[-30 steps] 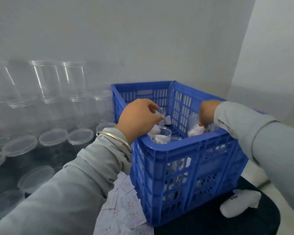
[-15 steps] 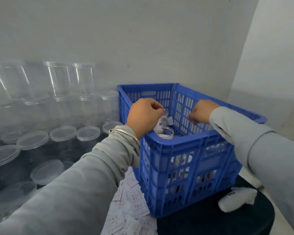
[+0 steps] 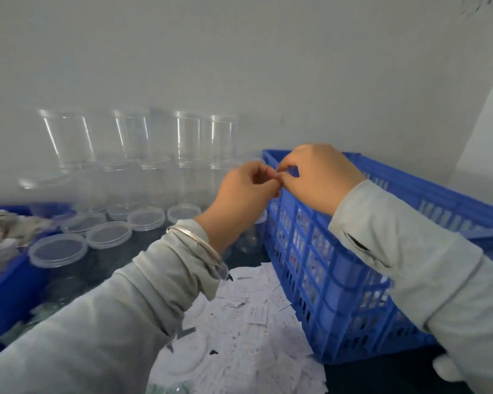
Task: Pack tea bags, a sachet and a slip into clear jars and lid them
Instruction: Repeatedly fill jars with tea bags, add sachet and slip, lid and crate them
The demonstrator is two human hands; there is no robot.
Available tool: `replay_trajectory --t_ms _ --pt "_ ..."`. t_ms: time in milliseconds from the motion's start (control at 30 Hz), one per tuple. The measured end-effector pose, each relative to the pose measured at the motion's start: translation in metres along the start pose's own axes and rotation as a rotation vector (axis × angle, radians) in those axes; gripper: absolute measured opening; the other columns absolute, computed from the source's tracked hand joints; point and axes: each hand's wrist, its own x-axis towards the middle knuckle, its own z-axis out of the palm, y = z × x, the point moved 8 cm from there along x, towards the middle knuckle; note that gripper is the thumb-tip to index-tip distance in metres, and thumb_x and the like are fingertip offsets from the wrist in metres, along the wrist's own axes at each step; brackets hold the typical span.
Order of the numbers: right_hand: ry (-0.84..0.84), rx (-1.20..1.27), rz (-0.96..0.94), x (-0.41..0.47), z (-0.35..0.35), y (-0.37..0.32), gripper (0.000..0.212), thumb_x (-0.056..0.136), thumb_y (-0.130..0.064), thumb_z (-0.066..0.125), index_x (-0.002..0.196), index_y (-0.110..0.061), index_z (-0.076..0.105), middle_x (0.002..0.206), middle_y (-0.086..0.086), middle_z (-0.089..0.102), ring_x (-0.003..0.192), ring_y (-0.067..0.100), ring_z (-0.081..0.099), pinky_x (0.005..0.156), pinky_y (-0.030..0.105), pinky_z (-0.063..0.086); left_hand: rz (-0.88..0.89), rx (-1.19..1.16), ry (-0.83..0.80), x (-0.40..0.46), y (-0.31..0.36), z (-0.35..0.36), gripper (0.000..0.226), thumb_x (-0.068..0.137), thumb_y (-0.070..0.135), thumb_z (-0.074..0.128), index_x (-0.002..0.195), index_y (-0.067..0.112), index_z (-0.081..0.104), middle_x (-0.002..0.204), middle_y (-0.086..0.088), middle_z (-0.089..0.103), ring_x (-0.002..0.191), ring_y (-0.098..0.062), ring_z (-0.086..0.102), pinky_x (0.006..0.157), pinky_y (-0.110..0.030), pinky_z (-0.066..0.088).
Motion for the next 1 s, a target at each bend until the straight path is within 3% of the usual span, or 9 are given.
replay_trajectory --t_ms 133,333,433,533,667,767,900,1000 --pt "0.046 0.085 -0.086 0.009 0.014 -0.054 0.025 0.091 -0.018 0.05 0.1 -0.015 0.073 0.105 0.007 0.065 0.104 0.027 0.052 0.09 0.036 0.044 -0.068 0.094 0.047 -0.016 -0.023 -0.087 0.027 0.087 -0.004 0.057 0.072 0.019 0.059 0.066 0.004 0.064 0.059 -0.003 0.061 0.067 -0.022 0.048" --pt "-0.181 0.19 -0.146 0.018 0.09 -0.135 0.028 0.093 -0.021 0.05 0.115 -0.014 0.066 0.12 0.009 0.061 0.109 0.027 0.055 0.093 0.034 0.044 -0.193 0.165 0.251 -0.056 -0.067 -0.206 0.025 0.088 -0.004 0.056 0.073 0.015 0.059 0.071 -0.003 0.063 0.068 -0.016 0.058 0.069 -0.024 0.047" --pt "-0.236 0.2 -0.208 0.012 0.129 -0.186 0.032 0.091 -0.023 0.052 0.12 -0.013 0.061 0.12 0.011 0.059 0.111 0.03 0.054 0.094 0.038 0.044 -0.206 0.235 0.36 -0.083 -0.088 -0.26 0.022 0.089 0.001 0.057 0.076 0.017 0.06 0.073 -0.001 0.065 0.07 -0.014 0.06 0.073 -0.025 0.049" --pt "-0.25 0.177 -0.285 0.007 0.161 -0.237 0.037 0.091 -0.026 0.052 0.125 -0.012 0.055 0.123 0.012 0.056 0.115 0.031 0.051 0.093 0.04 0.044 -0.207 0.235 0.489 -0.103 -0.104 -0.312 0.022 0.093 0.002 0.053 0.079 0.019 0.058 0.074 0.002 0.065 0.069 -0.009 0.06 0.066 -0.017 0.049" --pt "-0.3 0.199 -0.313 0.013 0.205 -0.29 0.048 0.089 -0.025 0.055 0.134 -0.012 0.046 0.13 0.013 0.048 0.12 0.032 0.047 0.096 0.04 0.041 -0.224 0.434 0.631 -0.124 -0.135 -0.366 0.022 0.093 0.008 0.052 0.078 0.025 0.053 0.078 0.002 0.062 0.072 -0.014 0.056 0.07 -0.03 0.044" --pt "-0.296 0.155 -0.306 0.023 0.237 -0.318 0.056 0.089 -0.026 0.055 0.142 -0.016 0.037 0.14 0.016 0.037 0.13 0.034 0.036 0.104 0.042 0.034 -0.287 0.838 0.477 -0.127 -0.16 -0.377 0.013 0.089 0.009 0.051 0.083 0.02 0.054 0.084 0.0 0.058 0.079 -0.02 0.054 0.068 -0.029 0.035" --pt "-0.403 0.117 -0.222 0.033 0.284 -0.336 0.073 0.093 -0.041 0.05 0.151 -0.023 0.01 0.157 0.021 -0.004 0.145 0.036 -0.002 0.117 0.045 0.004 -0.369 1.001 0.276 -0.125 -0.185 -0.373 0.012 0.091 0.014 0.052 0.1 0.014 0.059 0.113 -0.011 0.056 0.108 -0.027 0.05 0.09 -0.031 0.036" --pt "-0.346 0.245 -0.127 0.034 0.301 -0.34 0.066 0.093 -0.037 0.051 0.148 -0.019 0.02 0.156 0.022 -0.007 0.145 0.034 -0.007 0.116 0.043 -0.002 -0.352 1.063 0.231 -0.125 -0.187 -0.368 0.035 0.09 0.022 0.057 0.124 0.015 0.052 0.129 -0.01 0.049 0.122 -0.024 0.044 0.101 -0.03 0.032"
